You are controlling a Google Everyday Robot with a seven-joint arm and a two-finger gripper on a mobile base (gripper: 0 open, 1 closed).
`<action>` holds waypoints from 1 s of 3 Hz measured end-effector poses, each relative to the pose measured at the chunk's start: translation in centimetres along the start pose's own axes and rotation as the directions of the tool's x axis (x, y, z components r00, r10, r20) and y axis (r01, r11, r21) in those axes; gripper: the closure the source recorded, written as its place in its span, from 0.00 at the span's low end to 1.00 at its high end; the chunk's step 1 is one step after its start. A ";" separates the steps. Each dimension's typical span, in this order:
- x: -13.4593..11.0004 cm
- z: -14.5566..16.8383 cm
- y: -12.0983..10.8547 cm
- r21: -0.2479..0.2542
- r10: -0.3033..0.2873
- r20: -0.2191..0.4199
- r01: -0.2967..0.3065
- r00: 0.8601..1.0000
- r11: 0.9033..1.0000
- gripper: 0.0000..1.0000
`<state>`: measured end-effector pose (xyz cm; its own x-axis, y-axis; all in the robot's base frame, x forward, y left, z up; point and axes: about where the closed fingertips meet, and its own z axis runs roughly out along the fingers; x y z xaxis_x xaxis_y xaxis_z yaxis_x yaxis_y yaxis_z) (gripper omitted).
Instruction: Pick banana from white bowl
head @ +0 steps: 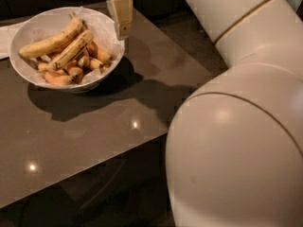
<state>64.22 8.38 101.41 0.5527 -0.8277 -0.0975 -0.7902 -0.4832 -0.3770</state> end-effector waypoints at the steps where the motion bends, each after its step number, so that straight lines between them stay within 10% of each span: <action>1: -0.8 1.0 -0.6 -0.017 -0.036 -0.006 0.036 0.999 0.999 0.27; 3: -2.7 3.0 -1.3 -0.056 -0.113 -0.013 0.112 0.994 0.992 0.28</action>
Offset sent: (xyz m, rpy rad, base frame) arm -0.0190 0.0104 -0.0264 -0.1728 0.1165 0.1000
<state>64.55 12.06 99.39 0.6351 -0.7712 -0.0425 -0.7368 -0.5884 -0.3330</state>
